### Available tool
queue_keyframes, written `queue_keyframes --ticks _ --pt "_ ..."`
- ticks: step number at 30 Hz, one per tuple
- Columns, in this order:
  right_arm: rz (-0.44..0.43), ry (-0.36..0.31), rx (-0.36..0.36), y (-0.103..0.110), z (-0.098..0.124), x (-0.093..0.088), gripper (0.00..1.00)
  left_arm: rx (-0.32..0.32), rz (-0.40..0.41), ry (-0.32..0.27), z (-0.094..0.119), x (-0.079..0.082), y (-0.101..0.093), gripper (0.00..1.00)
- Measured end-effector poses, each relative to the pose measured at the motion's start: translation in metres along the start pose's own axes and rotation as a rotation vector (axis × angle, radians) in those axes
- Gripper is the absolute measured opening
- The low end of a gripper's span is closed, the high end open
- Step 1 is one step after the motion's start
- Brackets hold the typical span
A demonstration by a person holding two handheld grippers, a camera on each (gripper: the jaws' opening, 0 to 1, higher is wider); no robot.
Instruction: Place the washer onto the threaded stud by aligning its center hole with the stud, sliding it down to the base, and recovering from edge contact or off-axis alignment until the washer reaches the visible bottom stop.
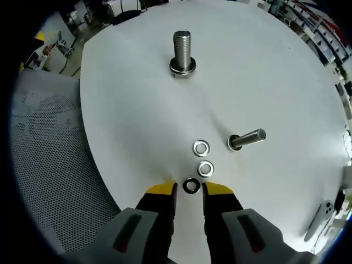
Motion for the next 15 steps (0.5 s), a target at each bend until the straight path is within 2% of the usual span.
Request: queue_keyframes --ticks 3,5,10,15 --pt "0.112 0.027 0.005 -0.0015 0.0005 0.0004 0.18 0.000 0.000 0.003 -0.0002 -0.0001 0.0000 0.23" --pt "0.151 0.042 -0.001 0.0002 0.0008 0.0013 0.17 -0.004 -0.004 0.006 -0.0005 -0.0003 -0.0006 0.23" --pt "0.180 0.056 -0.008 0.0019 -0.0007 0.0033 0.16 0.000 -0.001 0.004 -0.0003 -0.0001 0.0002 0.22" --pt "0.237 0.132 -0.042 0.0070 -0.0018 0.0096 0.16 0.000 -0.002 0.006 -0.0005 -0.0002 0.0003 0.22"
Point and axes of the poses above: the point that each gripper's makers call its tool centre point, and the gripper's own axes: z roughly backward along the fingers, y roughly to its left, x roughly out of its top, the point moved 7 cm from there along z, roughly backward along the fingers, and after that the axes turned 8 degrees about -z, right-handed, at the moved point
